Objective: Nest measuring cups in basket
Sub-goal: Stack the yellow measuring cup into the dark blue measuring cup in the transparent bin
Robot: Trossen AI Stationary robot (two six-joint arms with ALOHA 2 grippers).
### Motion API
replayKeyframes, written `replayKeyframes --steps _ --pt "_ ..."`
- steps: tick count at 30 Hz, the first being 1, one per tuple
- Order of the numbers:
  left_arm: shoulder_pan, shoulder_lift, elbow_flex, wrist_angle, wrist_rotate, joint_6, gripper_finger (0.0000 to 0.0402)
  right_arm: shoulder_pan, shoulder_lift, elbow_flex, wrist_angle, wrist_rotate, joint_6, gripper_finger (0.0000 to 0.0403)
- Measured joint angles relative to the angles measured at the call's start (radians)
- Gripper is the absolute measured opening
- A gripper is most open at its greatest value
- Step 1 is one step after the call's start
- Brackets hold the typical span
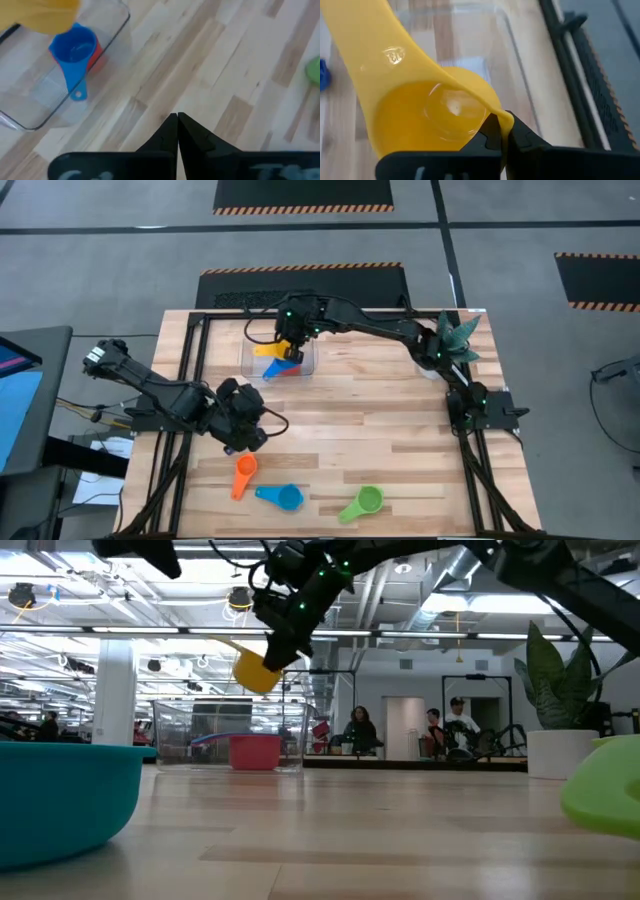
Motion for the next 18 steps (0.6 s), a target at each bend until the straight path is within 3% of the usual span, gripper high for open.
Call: replayKeyframes --steps 10,18 --pt "0.0 0.005 0.0 0.093 -0.082 -0.006 0.0 0.014 0.047 0.002 0.044 0.008 -0.05 0.0006" --pt "-0.001 0.005 0.0 0.111 -0.081 0.021 0.0 0.015 0.047 0.002 0.108 0.007 -0.098 0.0006"
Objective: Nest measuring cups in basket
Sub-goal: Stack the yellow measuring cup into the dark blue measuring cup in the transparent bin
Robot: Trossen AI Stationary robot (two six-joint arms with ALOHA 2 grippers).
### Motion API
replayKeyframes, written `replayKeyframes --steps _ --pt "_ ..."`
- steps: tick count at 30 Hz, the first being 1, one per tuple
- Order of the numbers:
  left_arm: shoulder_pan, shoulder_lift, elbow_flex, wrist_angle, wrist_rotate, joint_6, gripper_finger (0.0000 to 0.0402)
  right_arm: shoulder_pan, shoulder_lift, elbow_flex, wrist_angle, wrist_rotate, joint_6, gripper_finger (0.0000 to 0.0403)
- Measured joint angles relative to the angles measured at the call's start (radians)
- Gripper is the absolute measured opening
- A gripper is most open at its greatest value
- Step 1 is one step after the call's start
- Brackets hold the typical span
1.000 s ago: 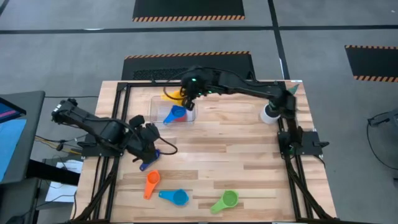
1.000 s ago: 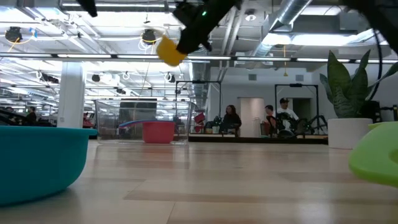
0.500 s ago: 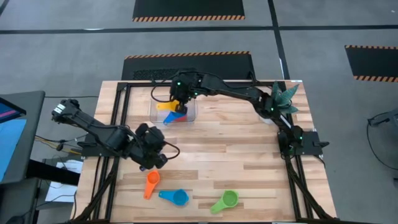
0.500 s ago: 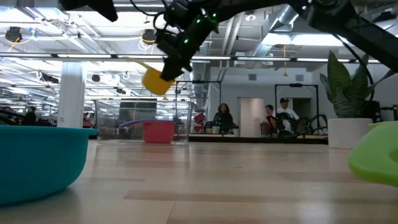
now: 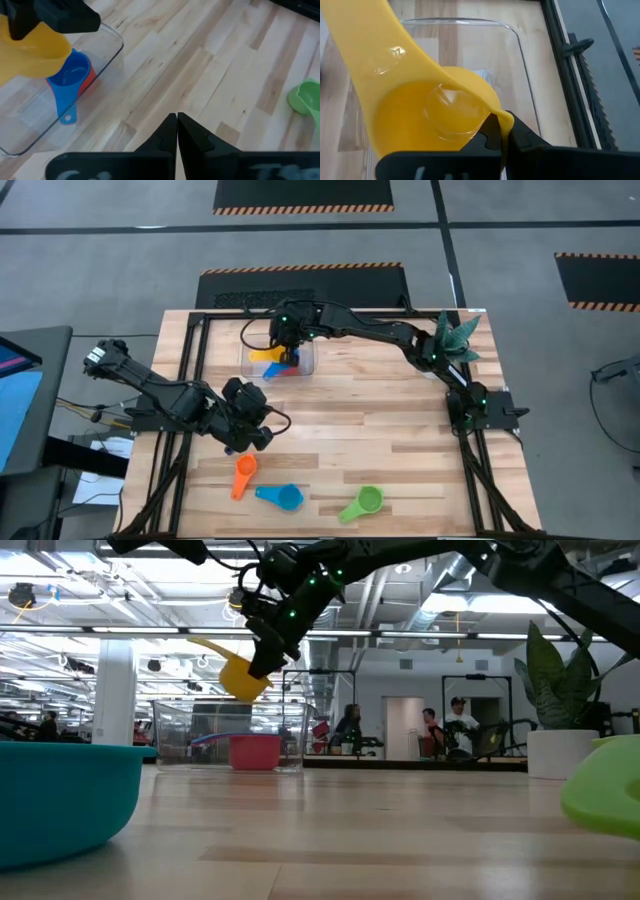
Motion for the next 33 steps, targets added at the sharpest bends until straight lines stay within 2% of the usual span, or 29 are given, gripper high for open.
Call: replayKeyframes --steps 12,28,33 --pt "0.0 0.0 0.0 0.012 0.027 -0.001 0.0 0.008 0.031 0.003 -0.033 -0.008 -0.224 0.0006" --pt "0.0 0.0 0.0 0.048 0.051 -0.028 0.0 -0.016 0.077 0.0 -0.002 0.007 -0.267 0.0007" --pt "0.0 0.0 0.0 0.048 0.051 -0.028 0.0 -0.024 0.077 0.0 -0.053 0.006 -0.266 0.0007"
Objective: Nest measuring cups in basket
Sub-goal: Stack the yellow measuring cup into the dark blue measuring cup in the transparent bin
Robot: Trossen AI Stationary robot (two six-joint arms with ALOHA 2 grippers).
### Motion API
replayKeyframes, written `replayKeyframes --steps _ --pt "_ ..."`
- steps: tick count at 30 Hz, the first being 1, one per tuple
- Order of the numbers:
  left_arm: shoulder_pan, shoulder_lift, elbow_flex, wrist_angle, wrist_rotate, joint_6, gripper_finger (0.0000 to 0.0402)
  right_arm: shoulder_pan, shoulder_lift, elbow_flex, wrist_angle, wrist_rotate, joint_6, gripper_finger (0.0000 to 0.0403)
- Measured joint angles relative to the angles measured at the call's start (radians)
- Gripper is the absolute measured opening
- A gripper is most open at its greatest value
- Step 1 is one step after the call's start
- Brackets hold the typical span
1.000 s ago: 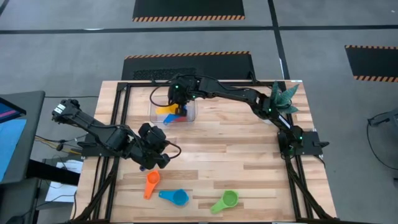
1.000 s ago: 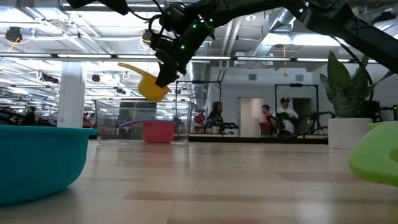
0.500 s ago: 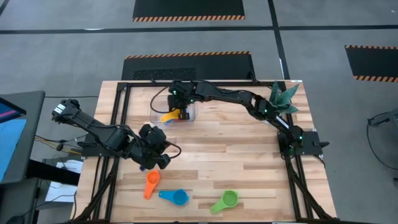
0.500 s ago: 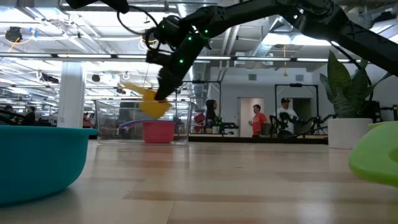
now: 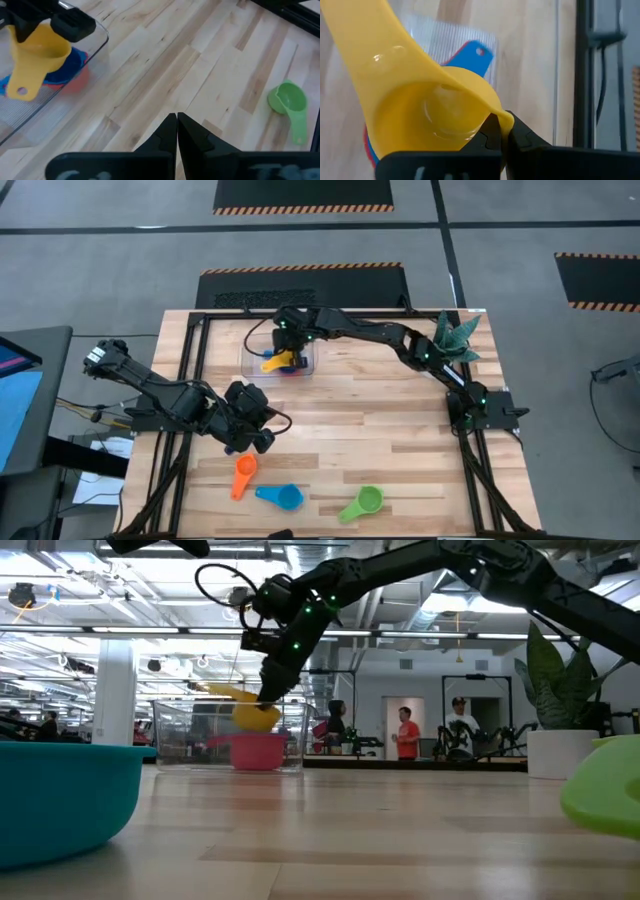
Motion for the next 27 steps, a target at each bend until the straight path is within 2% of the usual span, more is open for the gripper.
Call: replayKeyframes --steps 4,10,19,27 --pt "0.0 0.0 0.0 0.0 0.0 0.0 0.0 0.006 0.0 0.0 -0.03 0.02 0.057 0.0007" --pt "0.0 0.0 0.0 0.0 -0.001 0.009 0.0 0.015 0.0 0.0 -0.024 0.095 0.321 0.0008" --pt "0.0 0.0 0.0 -0.004 -0.002 0.029 0.0 0.018 0.0 0.0 -0.116 0.101 0.546 0.0008" --pt "0.0 0.0 0.0 -0.008 0.0 0.029 0.0 0.017 0.0 0.0 -0.128 0.103 0.778 0.0008"
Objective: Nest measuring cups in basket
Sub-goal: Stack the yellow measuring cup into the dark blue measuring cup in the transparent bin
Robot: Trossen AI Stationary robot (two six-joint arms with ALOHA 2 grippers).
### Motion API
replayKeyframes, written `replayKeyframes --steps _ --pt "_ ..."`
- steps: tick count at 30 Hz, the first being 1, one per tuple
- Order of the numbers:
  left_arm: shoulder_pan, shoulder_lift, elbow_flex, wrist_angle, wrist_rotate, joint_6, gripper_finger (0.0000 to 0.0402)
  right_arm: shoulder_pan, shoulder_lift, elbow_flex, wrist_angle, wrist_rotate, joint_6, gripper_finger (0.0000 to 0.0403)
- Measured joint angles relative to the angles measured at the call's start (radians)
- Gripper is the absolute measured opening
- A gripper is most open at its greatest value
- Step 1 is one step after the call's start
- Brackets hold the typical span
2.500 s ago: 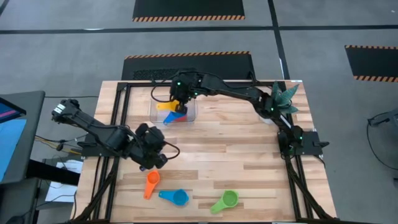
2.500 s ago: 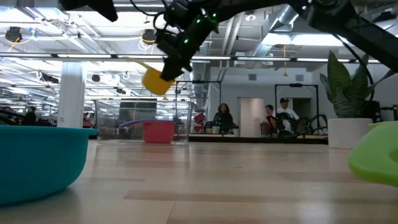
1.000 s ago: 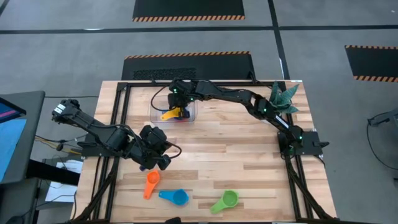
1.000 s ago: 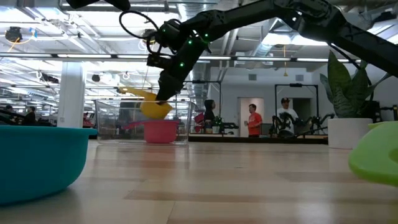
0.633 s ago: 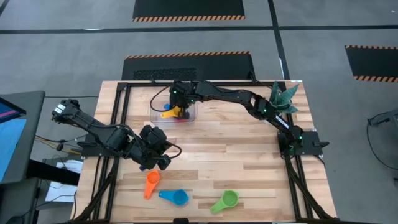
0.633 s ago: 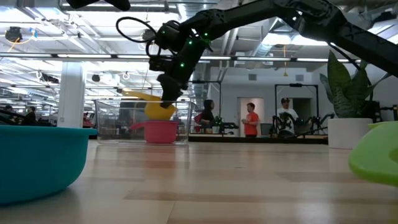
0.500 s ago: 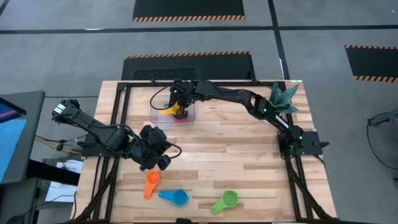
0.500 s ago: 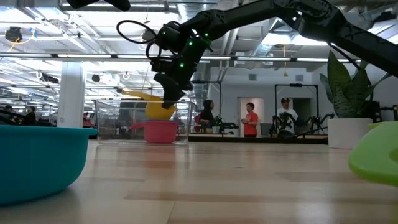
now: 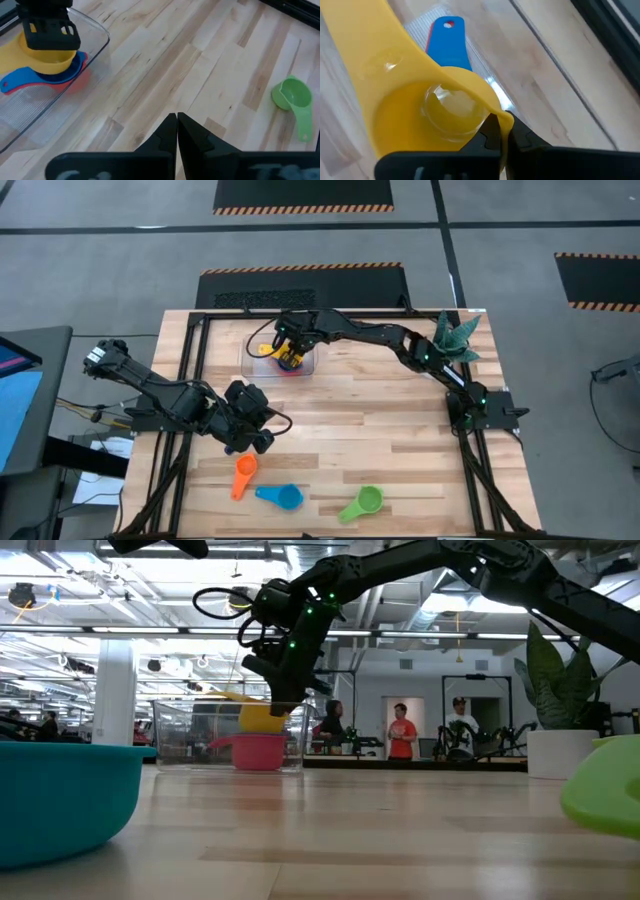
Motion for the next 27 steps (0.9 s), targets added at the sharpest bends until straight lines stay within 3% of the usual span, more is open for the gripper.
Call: replayKeyframes --steps 8,21,27 --pt "0.0 0.0 0.0 0.0 0.022 0.0 0.0 0.009 0.0 0.0 -0.022 0.0 0.099 0.0018" --pt "0.0 0.0 0.0 0.0 0.04 -0.001 0.0 0.01 -0.001 0.0 -0.021 -0.001 0.157 0.0072" --pt "0.0 0.0 0.0 0.0 0.057 -0.001 0.0 0.012 -0.001 0.0 -0.021 -0.007 0.16 0.0115"
